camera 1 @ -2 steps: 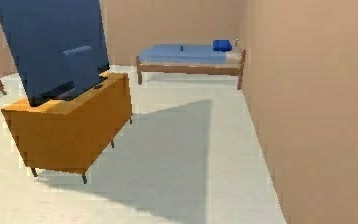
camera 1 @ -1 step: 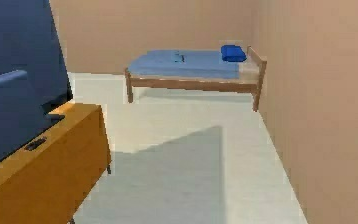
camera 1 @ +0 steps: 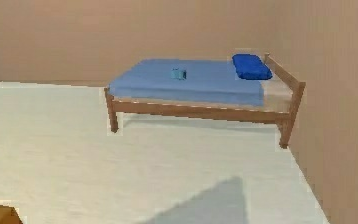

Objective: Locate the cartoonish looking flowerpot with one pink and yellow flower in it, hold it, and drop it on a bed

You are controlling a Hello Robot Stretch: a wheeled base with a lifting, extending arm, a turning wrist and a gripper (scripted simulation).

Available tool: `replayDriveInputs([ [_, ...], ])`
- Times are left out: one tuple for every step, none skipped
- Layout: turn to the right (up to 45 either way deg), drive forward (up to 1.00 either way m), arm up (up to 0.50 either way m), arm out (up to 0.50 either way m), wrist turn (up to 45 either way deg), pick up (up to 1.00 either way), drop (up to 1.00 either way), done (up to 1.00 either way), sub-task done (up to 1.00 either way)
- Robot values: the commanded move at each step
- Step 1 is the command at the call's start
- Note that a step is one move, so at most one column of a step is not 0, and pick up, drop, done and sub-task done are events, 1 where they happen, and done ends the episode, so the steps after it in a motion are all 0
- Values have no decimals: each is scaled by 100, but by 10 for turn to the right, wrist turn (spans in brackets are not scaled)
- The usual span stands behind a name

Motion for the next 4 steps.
replayDriveInputs([
  [30,0,0,0,0,0,0,0,0],
  [0,100,0,0,0,0,0,0,0],
  [30,0,0,0,0,0,0,0,0],
  [0,55,0,0,0,0,0,0,0],
])
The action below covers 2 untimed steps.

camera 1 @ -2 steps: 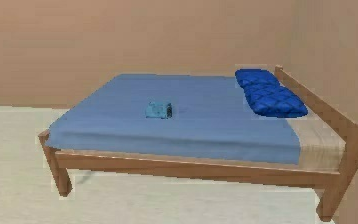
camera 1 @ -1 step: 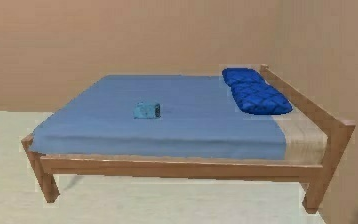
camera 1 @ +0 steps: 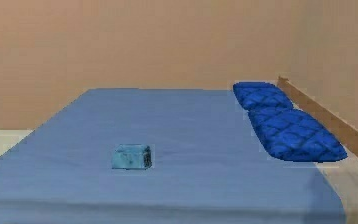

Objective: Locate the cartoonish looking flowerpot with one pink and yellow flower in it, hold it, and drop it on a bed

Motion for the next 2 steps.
replayDriveInputs([
  [0,35,0,0,0,0,0,0,0],
  [-450,0,0,0,0,0,0,0,0],
])
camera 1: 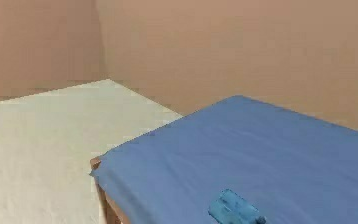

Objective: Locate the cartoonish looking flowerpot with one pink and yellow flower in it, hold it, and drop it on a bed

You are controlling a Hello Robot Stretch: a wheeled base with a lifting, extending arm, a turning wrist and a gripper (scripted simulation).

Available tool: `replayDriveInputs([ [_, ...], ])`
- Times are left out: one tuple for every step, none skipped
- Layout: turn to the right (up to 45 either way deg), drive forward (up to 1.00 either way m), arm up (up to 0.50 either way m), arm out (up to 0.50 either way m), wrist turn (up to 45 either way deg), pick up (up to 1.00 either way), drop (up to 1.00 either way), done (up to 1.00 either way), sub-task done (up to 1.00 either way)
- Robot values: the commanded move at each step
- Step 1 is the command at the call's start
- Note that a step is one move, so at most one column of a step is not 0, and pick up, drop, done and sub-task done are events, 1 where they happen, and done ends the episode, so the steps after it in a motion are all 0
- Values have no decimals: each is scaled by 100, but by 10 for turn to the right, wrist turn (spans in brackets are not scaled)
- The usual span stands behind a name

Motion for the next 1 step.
replayDriveInputs([
  [-330,0,0,0,0,0,0,0,0],
])
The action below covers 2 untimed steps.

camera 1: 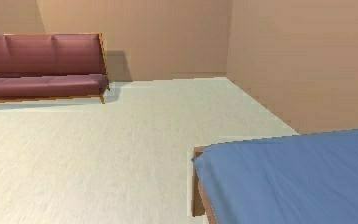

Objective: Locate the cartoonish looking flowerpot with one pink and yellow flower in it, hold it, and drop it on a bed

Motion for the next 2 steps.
replayDriveInputs([
  [0,0,0,48,0,0,0,0,0],
  [0,0,0,0,450,0,0,0,0],
])
